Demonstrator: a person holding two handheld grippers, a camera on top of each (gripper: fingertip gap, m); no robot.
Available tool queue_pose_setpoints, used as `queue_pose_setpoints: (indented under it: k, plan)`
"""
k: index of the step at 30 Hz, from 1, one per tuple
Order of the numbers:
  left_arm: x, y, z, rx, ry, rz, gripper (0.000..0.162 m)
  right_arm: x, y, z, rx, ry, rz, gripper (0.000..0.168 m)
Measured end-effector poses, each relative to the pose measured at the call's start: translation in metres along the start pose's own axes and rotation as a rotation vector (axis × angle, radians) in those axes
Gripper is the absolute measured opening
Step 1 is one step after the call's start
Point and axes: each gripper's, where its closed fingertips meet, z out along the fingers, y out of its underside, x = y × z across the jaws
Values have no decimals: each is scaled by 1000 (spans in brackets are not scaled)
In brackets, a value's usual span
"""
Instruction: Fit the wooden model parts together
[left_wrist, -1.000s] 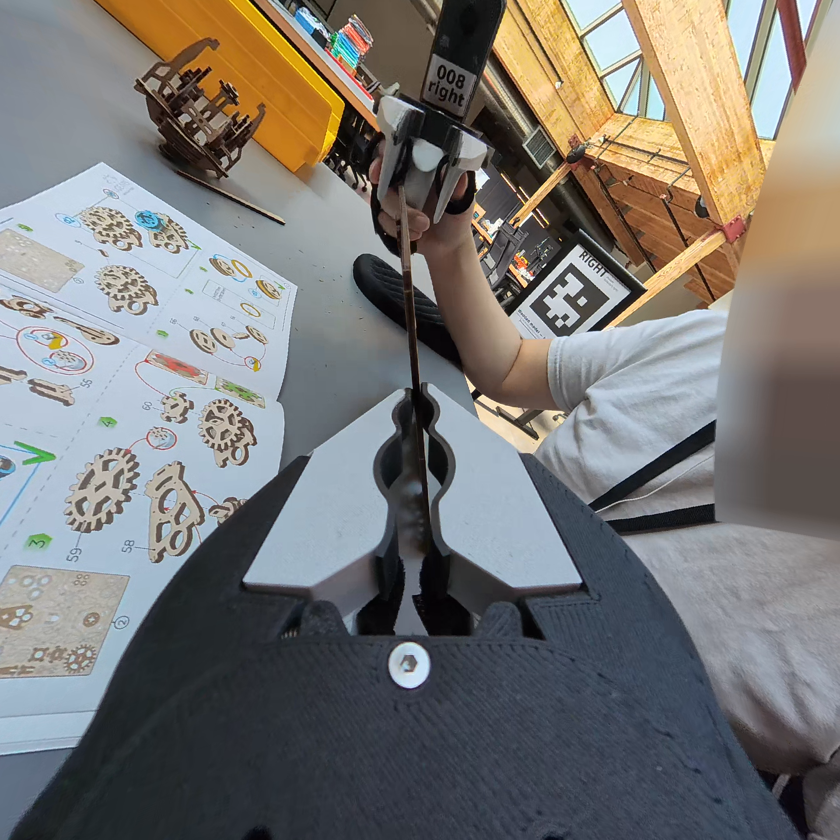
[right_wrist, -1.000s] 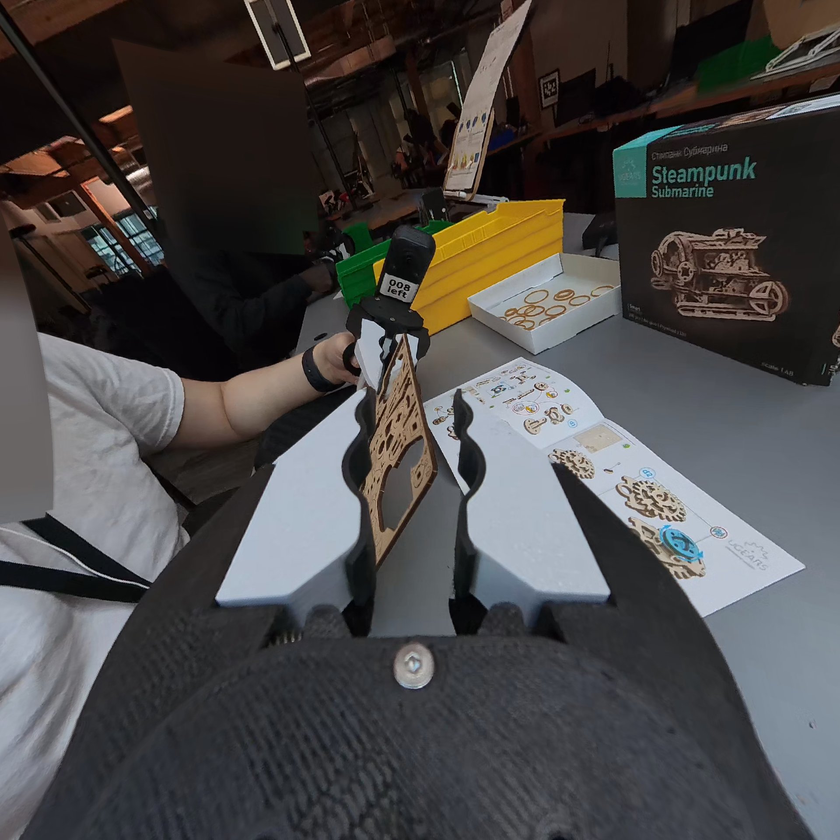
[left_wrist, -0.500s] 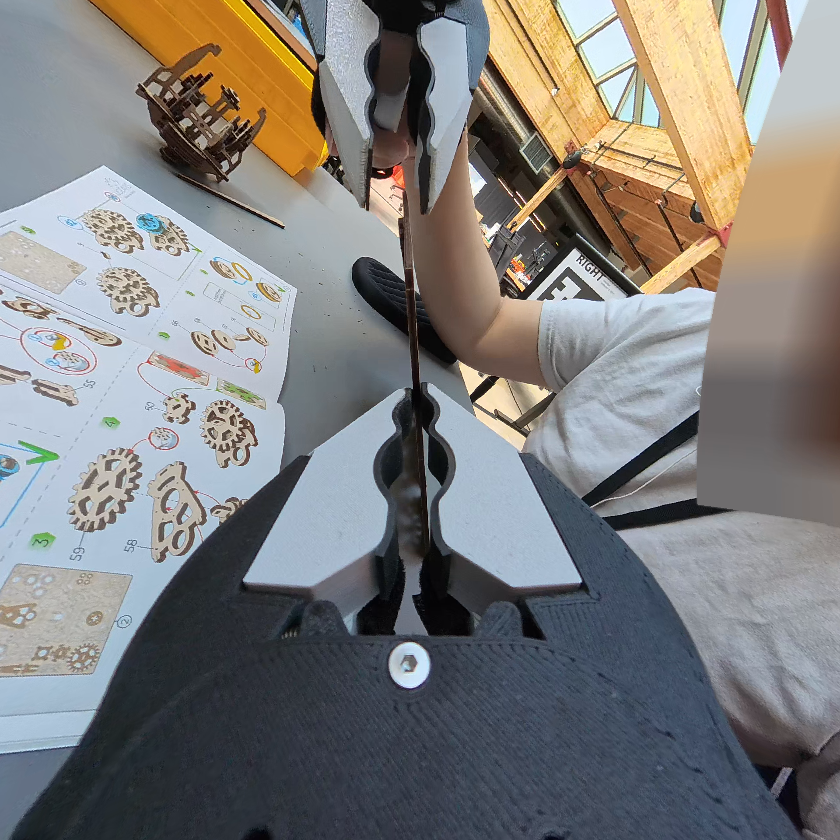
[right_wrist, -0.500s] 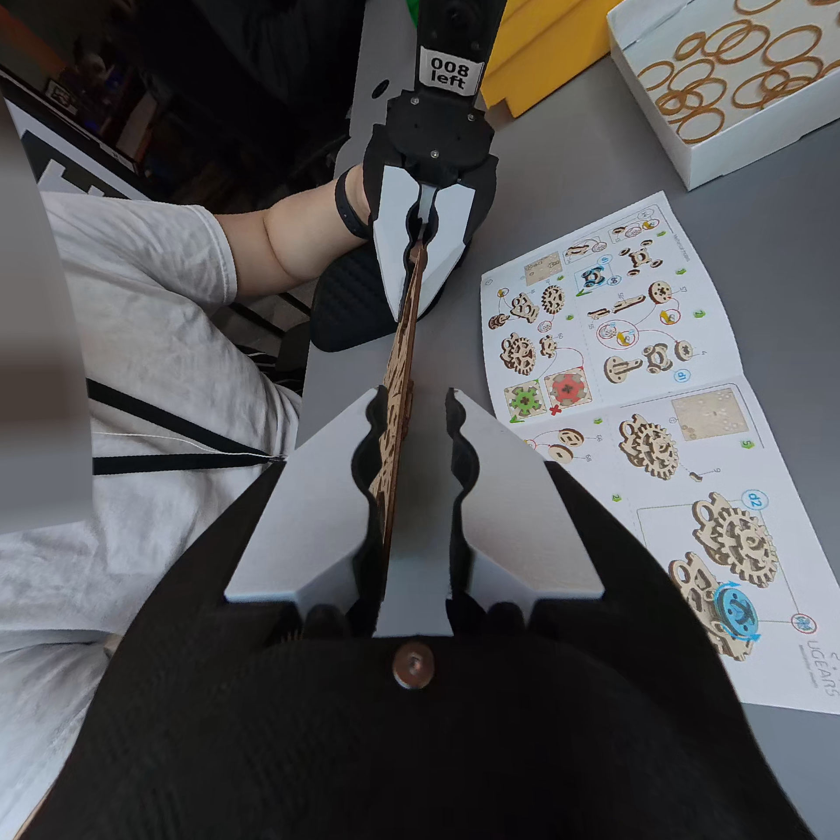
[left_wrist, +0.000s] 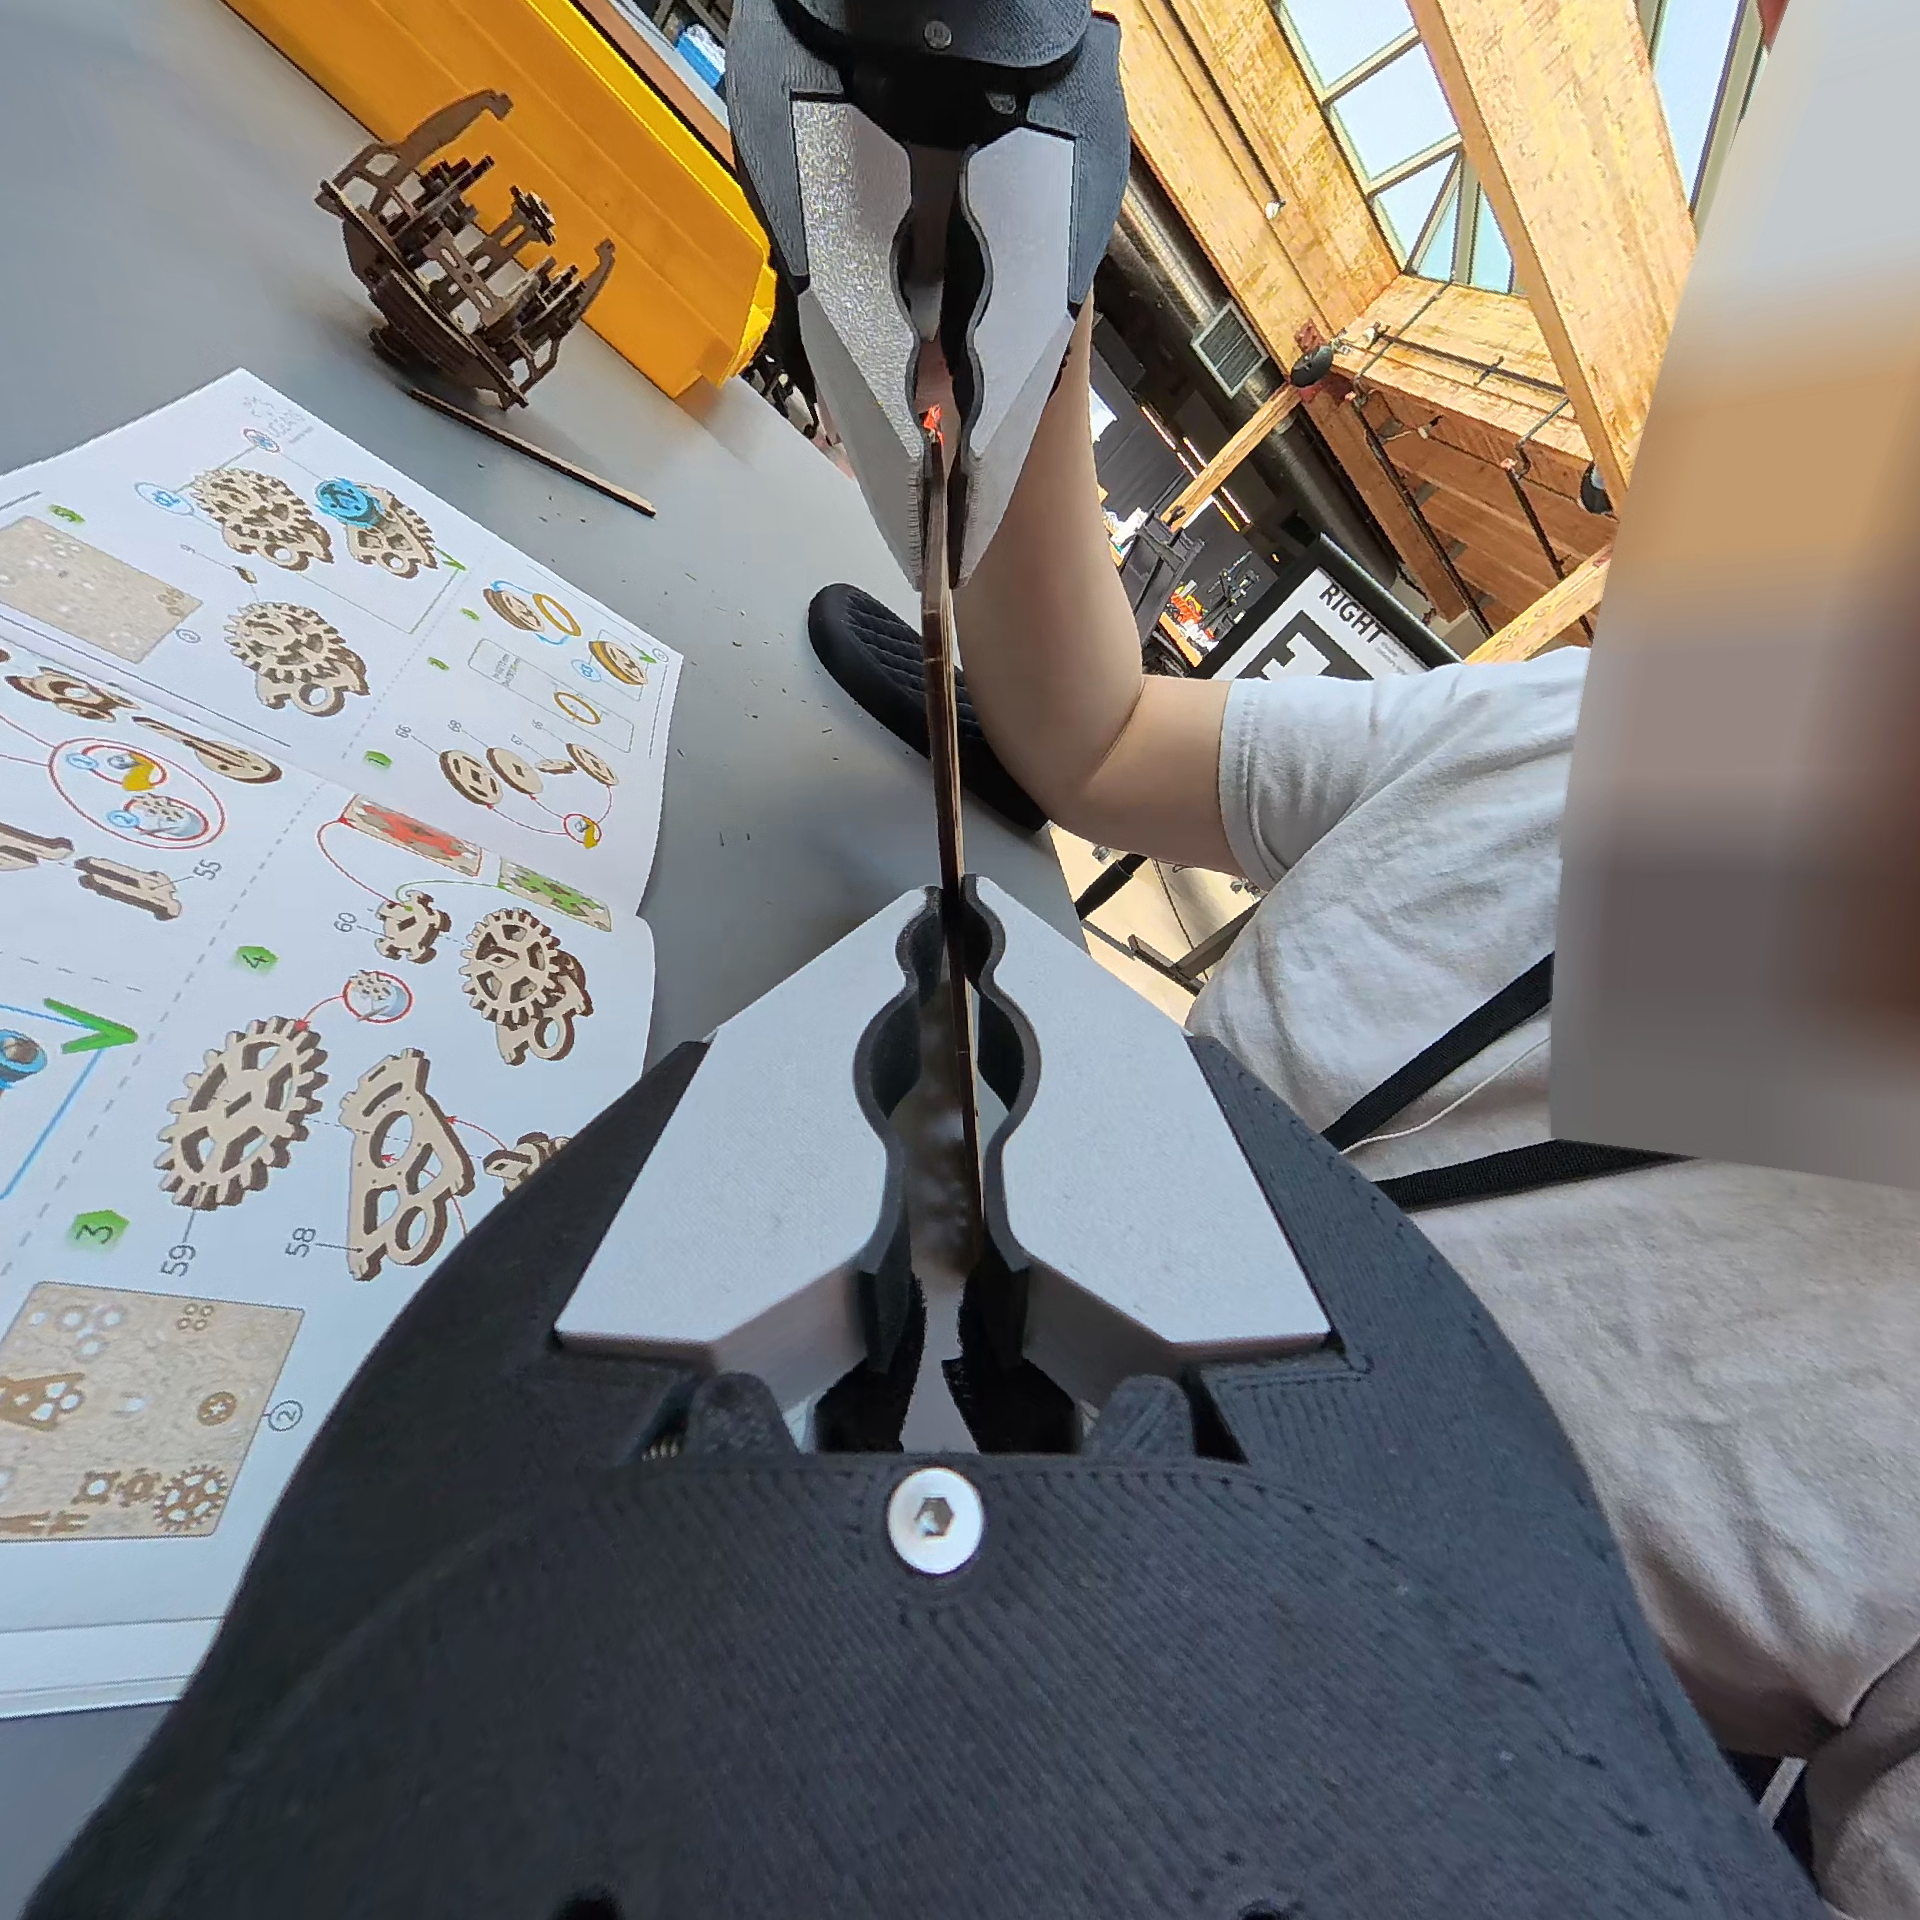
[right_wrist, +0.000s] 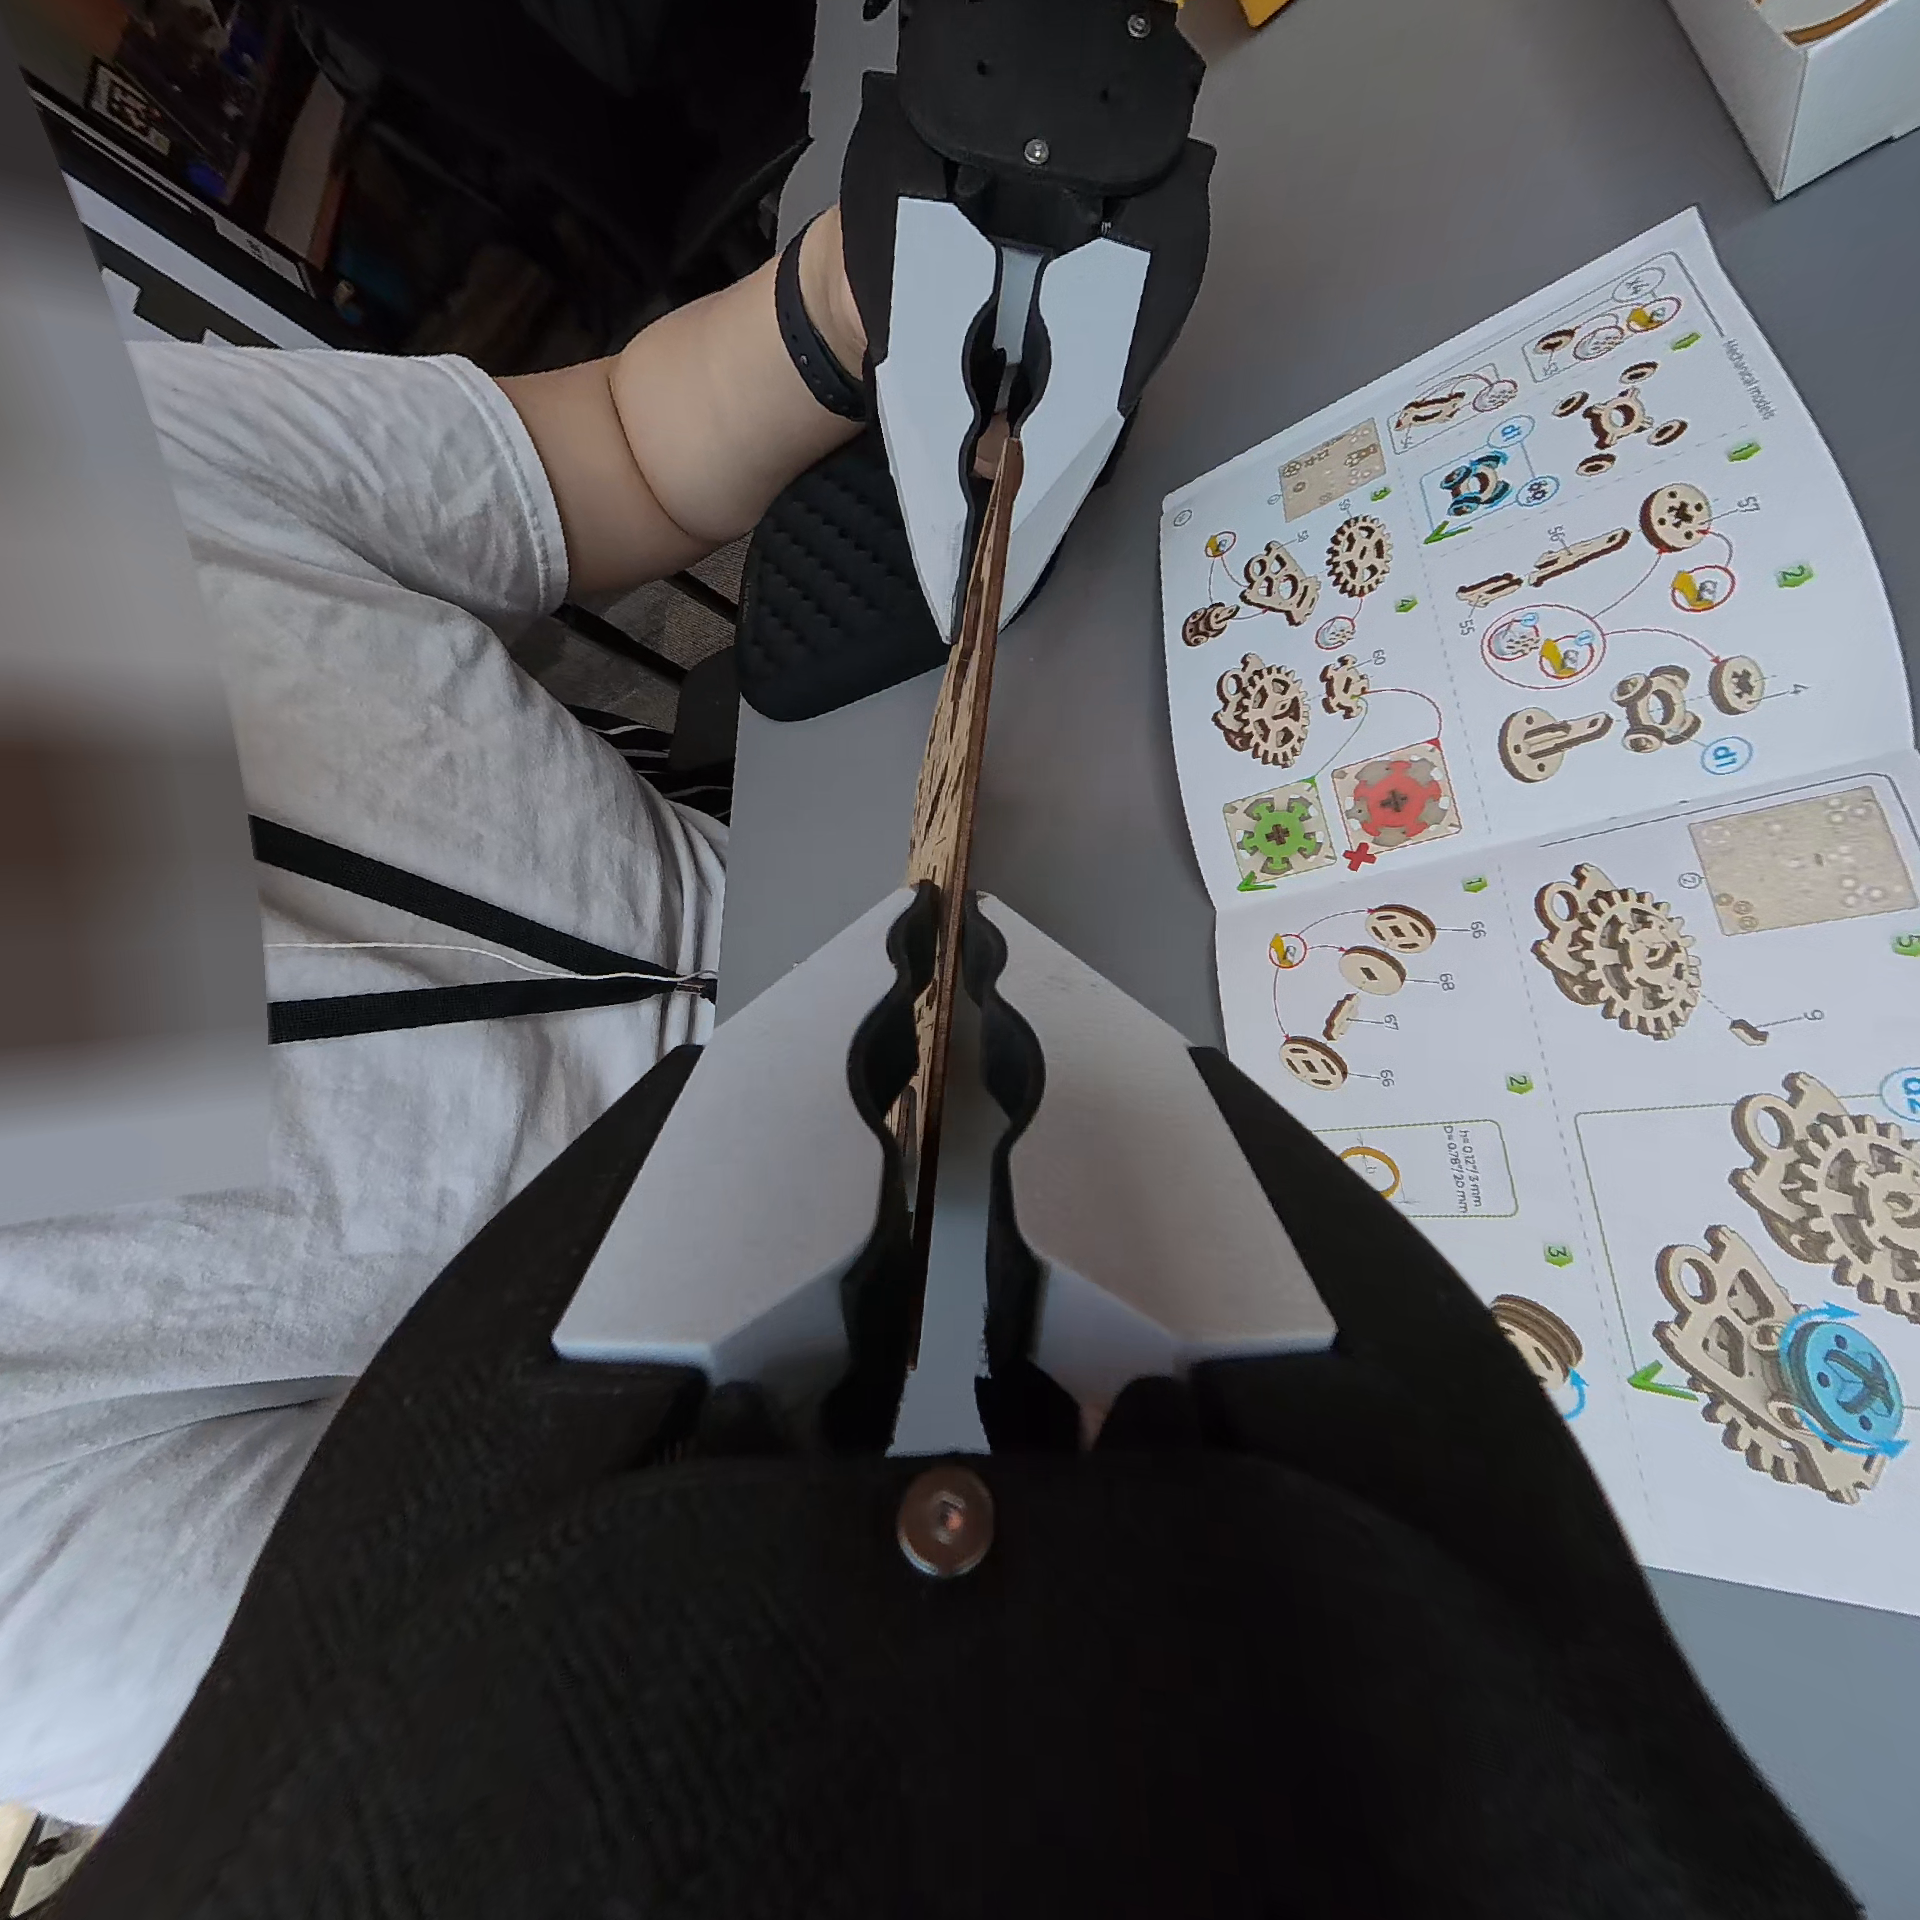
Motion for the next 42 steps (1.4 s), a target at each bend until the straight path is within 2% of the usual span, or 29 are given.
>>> queue_pose_setpoints:
  k: [7, 11, 16, 19, 22, 30, 42]
  plan:
    - [-2, -1, -1, 8, -7, -11, 0, 0, 1, -1, 6, -15, 6, 8]
    - [-3, -1, -1, 8, -7, -13, 0, 3, 3, -3, 9, -12, 8, 2]
    - [-4, -1, -2, 9, -8, -23, 0, 5, 3, -2, 12, -15, 11, 2]
    - [-4, -1, -3, 13, -10, -22, 0, 6, 2, -4, 22, -18, 21, 13]
    - [-4, -2, -3, 15, -11, -22, 0, 8, 1, -10, 43, -12, 13, 16]
    - [-4, -3, -4, 18, -16, -18, 0, 16, 5, -26, 86, -21, 18, 17]
    - [-4, -4, -5, 25, -13, -18, 0, 8, 24, -29, 3, -32, -23, 16]
